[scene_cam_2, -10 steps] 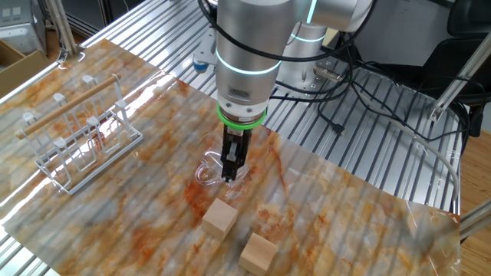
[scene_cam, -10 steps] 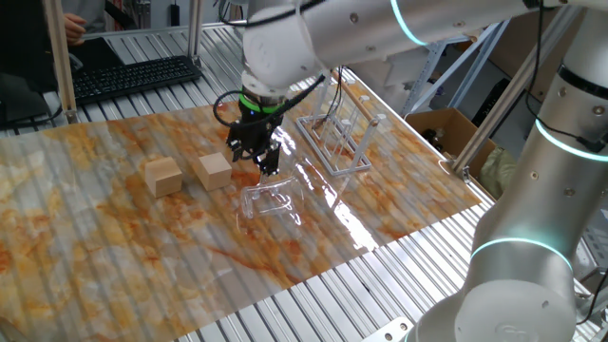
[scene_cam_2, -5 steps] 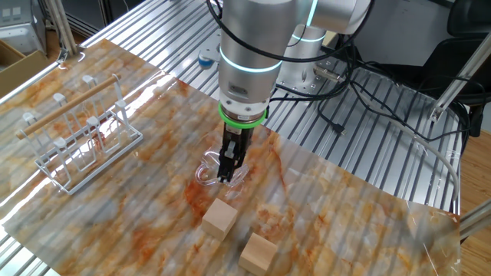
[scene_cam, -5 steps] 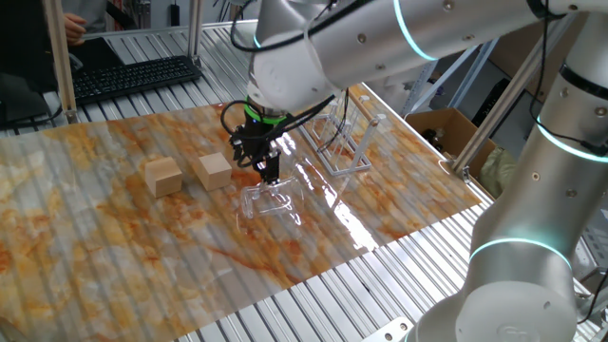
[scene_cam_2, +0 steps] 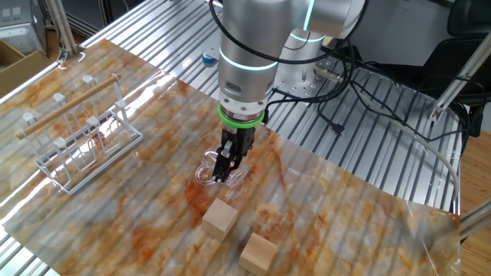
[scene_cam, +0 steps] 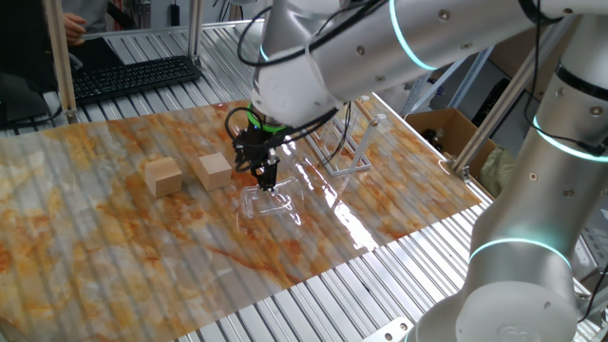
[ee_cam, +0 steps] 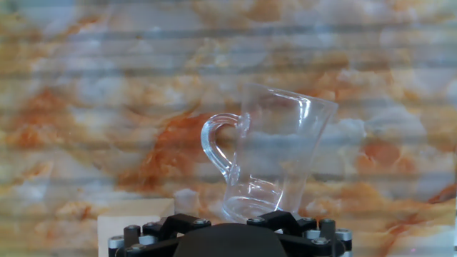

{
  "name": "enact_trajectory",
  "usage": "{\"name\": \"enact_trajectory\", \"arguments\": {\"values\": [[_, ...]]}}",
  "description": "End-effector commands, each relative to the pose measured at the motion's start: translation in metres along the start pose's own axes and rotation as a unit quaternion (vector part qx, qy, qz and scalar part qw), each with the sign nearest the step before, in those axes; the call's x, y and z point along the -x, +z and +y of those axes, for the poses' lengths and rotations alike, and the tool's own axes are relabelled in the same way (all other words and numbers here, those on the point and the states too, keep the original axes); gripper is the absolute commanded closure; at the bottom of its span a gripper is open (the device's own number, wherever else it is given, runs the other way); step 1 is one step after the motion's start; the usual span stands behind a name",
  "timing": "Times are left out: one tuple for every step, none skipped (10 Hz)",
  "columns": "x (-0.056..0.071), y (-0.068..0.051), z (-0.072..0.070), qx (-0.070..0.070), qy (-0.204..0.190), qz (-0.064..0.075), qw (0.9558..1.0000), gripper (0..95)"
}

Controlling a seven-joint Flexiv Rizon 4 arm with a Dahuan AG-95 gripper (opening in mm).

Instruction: Put the cup on the cup rack

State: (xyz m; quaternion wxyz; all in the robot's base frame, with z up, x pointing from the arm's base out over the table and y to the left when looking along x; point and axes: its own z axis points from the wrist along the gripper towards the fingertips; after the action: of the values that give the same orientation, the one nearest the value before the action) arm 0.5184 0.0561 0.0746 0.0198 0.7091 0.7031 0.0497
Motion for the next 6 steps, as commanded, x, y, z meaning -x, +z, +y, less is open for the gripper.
{"name": "enact_trajectory", "arguments": {"values": [[0.0013,0.0066,-0.0017,0.010,0.001,-0.008,0.9999,0.0],[0.0014,0.0076,-0.0019,0.012,0.005,-0.007,0.9999,0.0],[0.0015,0.0085,-0.0021,0.012,0.006,-0.009,0.9999,0.0],[0.0015,0.0093,-0.0023,0.012,0.007,-0.009,0.9999,0.0],[0.0016,0.0125,-0.0029,0.013,0.008,-0.015,0.9998,0.0],[0.0017,0.0160,-0.0036,0.014,0.007,-0.018,0.9997,0.0]]}}
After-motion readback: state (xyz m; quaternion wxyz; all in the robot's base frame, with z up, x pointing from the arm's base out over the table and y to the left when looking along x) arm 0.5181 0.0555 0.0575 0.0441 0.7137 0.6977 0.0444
